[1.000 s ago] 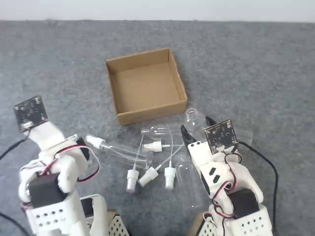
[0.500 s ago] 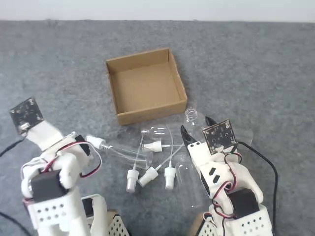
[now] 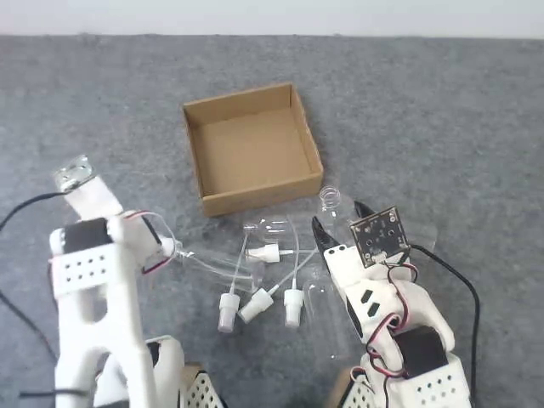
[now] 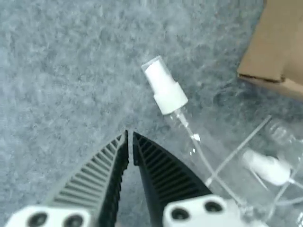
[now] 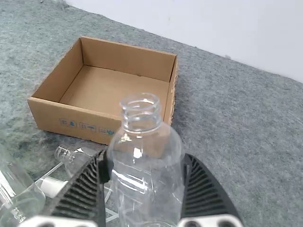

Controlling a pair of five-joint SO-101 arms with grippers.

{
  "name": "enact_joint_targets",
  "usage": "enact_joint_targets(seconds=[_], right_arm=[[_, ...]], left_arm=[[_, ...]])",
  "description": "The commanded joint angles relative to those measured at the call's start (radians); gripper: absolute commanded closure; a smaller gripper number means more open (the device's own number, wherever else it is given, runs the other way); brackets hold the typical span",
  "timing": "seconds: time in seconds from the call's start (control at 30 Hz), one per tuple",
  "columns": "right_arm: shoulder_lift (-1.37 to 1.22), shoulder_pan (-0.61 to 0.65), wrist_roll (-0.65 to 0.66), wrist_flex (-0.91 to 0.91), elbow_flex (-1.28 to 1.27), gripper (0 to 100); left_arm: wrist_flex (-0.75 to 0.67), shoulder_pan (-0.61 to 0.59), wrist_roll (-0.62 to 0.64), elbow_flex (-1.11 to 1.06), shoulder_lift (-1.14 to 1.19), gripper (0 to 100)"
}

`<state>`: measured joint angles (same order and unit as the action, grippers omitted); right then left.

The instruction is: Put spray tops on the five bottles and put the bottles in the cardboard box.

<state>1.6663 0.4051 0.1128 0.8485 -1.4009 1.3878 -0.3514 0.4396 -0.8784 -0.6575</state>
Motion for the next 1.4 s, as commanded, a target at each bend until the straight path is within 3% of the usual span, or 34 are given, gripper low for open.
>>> enact_joint_targets(seconds=[0.0, 0.33, 0.67, 0.83, 1.37], right_arm=[[0.024, -0.005, 0.015, -0.027, 0.009, 99.3], [0.03, -0.004, 0.015, -0.068, -0.032, 99.3], [0.03, -0.004, 0.015, -0.074, -0.037, 99.3], [0.03, -0.004, 0.015, -0.074, -0.037, 99.3], [0.03, -0.004, 0.017, -0.073, -0.037, 99.3]], left_arm=[[-0.114, -0.046, 0.063, 0.054, 0.078, 99], [-0.169, -0.084, 0.083, 0.064, 0.169, 97], [-0.244, -0.077, 0.127, 0.079, 0.269, 71], [-0.255, -0.023, 0.127, 0.082, 0.339, 70], [-0.425, -0.018, 0.127, 0.082, 0.497, 70]])
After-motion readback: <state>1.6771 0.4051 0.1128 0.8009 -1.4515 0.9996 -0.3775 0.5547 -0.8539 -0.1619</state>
